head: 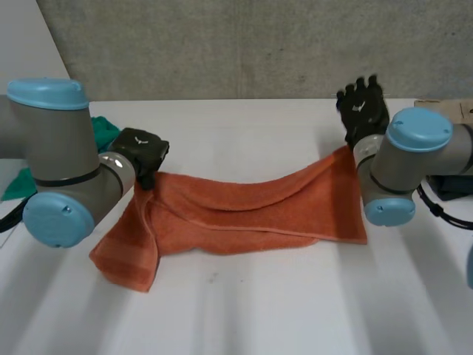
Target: Fold the laundry.
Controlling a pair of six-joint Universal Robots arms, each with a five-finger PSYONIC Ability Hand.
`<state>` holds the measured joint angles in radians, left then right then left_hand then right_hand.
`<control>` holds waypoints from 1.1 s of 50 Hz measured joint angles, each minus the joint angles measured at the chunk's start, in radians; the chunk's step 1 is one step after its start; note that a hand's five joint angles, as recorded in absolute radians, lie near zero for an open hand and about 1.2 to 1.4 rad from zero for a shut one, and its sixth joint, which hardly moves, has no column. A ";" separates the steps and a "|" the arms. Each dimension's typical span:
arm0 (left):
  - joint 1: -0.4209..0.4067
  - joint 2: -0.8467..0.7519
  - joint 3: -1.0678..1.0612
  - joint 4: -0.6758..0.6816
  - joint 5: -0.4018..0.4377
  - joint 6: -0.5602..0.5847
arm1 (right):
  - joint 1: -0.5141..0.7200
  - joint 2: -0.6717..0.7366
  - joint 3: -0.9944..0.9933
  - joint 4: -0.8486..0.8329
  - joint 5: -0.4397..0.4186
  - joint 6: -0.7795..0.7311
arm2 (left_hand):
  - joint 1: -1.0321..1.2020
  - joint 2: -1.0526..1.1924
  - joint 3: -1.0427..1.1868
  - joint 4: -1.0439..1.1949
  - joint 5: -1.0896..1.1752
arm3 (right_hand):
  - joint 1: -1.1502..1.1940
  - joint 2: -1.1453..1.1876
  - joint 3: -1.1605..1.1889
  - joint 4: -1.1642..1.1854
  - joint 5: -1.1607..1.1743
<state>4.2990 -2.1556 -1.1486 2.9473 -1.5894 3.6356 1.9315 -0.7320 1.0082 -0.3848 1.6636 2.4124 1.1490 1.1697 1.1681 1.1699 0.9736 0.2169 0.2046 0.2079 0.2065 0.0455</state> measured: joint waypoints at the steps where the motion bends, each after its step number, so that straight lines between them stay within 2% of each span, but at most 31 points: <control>1: -0.002 -0.006 0.010 0.001 -0.003 0.001 | 0.000 -0.027 0.019 -0.015 0.002 0.015 | -0.028 -0.046 -0.038 -0.039 -0.025 | 0.000 0.000 0.000 -0.002 0.000; 2: -0.004 -0.011 0.021 0.003 -0.007 0.002 | 0.000 -0.056 0.039 -0.020 0.000 0.030 | -0.236 -0.240 -0.236 -0.226 -0.202 | 0.000 0.000 0.000 -0.003 0.000; 3: -0.006 -0.015 0.028 0.004 -0.011 0.003 | 0.000 -0.085 0.058 -0.017 -0.005 0.043 | -0.372 -0.361 -0.340 -0.346 -0.322 | 0.000 0.000 0.000 -0.003 0.000; 4: -0.007 -0.018 0.032 0.006 -0.014 0.004 | 0.000 -0.108 0.073 -0.010 -0.011 0.053 | -0.372 -0.361 -0.340 -0.346 -0.322 | 0.000 0.000 0.000 -0.003 0.000; 5: -0.008 -0.021 0.038 0.007 -0.019 0.006 | -0.001 -0.142 0.096 0.010 -0.022 0.066 | -0.612 -0.591 -0.585 -0.582 -0.557 | 0.000 0.000 0.000 -0.003 0.000; 7: -0.011 -0.025 0.042 0.010 -0.030 0.011 | -0.004 -0.203 0.137 0.075 -0.050 0.085 | -0.695 -0.659 -0.655 -0.666 -0.642 | 0.000 0.000 0.000 -0.003 0.000; 8: -0.012 -0.025 0.042 0.010 -0.035 0.013 | -0.006 -0.220 0.150 0.102 -0.060 0.090 | -0.859 -0.833 -0.828 -0.843 -0.818 | 0.000 0.000 0.000 -0.003 0.000; 10: -0.015 -0.023 0.038 0.010 -0.051 0.022 | -0.013 -0.269 0.188 0.197 -0.094 0.101 | -0.947 -0.949 -0.943 -0.955 -0.921 | 0.002 0.004 0.003 0.000 0.001; 18: -0.012 0.053 -0.046 0.008 -0.087 0.050 | -0.061 -0.359 0.305 0.559 -0.214 0.175 | -0.949 -0.967 -0.959 -0.974 -0.923 | 0.174 0.178 0.185 0.183 0.178; 23: 0.004 0.173 -0.157 0.010 -0.087 0.039 | -0.092 -0.365 0.381 0.641 -0.308 0.245 | -0.949 -0.967 -0.959 -0.974 -0.923 | 0.231 0.227 0.235 0.243 0.235; 27: 0.019 0.270 -0.256 0.009 -0.088 0.009 | -0.105 -0.355 0.441 0.603 -0.368 0.275 | -0.949 -0.967 -0.959 -0.974 -0.923 | 0.269 0.278 0.274 0.282 0.272; 31: 0.037 0.353 -0.358 0.004 -0.089 -0.035 | -0.106 -0.332 0.491 0.505 -0.392 0.282 | -0.942 -0.957 -0.953 -0.964 -0.919 | 0.319 0.333 0.328 0.332 0.322; 41: 0.094 0.421 -0.540 -0.007 -0.061 -0.081 | -0.079 -0.243 0.523 0.264 -0.361 0.277 | -0.908 -0.928 -0.934 -0.924 -0.917 | 0.360 0.376 0.376 0.374 0.369; 50: 0.147 0.418 -0.608 0.013 -0.017 -0.060 | -0.066 -0.194 0.500 0.207 -0.324 0.270 | -0.908 -0.928 -0.934 -0.924 -0.917 | 0.452 0.461 0.460 0.459 0.444; 52: 0.170 0.414 -0.623 0.033 -0.003 -0.048 | -0.065 -0.174 0.481 0.189 -0.315 0.269 | -0.912 -0.930 -0.936 -0.926 -0.917 | 0.695 0.711 0.703 0.704 0.682; 55: 0.176 0.410 -0.627 0.042 0.000 -0.042 | -0.065 -0.170 0.472 0.177 -0.314 0.270 | -0.912 -0.931 -0.936 -0.934 -0.921 | 0.913 0.933 0.915 0.918 0.903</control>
<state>4.4752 -1.7461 -1.7761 2.9894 -1.5891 3.5935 1.8660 -0.9021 1.4798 -0.2075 1.3497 2.6827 0.2373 0.2383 0.2316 0.2364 0.0529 1.1296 1.1378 1.1233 1.1250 0.9485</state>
